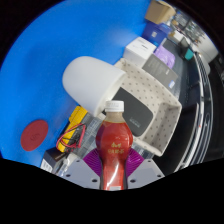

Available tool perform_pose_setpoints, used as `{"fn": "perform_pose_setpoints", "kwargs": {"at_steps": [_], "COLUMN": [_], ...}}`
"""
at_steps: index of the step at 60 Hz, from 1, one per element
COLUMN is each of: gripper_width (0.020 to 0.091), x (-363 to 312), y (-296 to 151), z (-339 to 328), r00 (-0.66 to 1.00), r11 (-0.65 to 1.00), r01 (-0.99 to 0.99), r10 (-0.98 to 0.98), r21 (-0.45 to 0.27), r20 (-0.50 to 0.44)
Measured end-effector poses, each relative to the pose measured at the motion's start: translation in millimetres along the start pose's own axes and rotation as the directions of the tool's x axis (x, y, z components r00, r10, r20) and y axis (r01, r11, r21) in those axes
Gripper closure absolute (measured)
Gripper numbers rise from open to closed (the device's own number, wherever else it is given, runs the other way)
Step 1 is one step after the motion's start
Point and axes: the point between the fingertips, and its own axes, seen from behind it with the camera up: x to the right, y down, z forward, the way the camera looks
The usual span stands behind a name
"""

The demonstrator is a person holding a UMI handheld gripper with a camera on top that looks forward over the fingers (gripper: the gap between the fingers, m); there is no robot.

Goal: Pour water

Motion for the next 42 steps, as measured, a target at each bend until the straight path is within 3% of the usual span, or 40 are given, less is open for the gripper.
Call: {"fn": "perform_pose_setpoints", "kwargs": {"at_steps": [10,18,30,42], "gripper_width": [0.0833,0.0824,0.0823,0.0824], "x": [13,16,17,-19], "y": [22,40,51,38], "z": [-9,-18,-25,-23], "r00": [0.948,0.747,0.200,-0.399], "r11": [0.948,0.747,0.202,-0.387], "r01": [-0.318,-0.664,-0.979,-0.915], "r10": [0.318,0.665,0.979,0.911], "r21": [-0.021,-0.043,-0.037,-0.117], "r20": [-0.003,0.016,0.034,0.103]}}
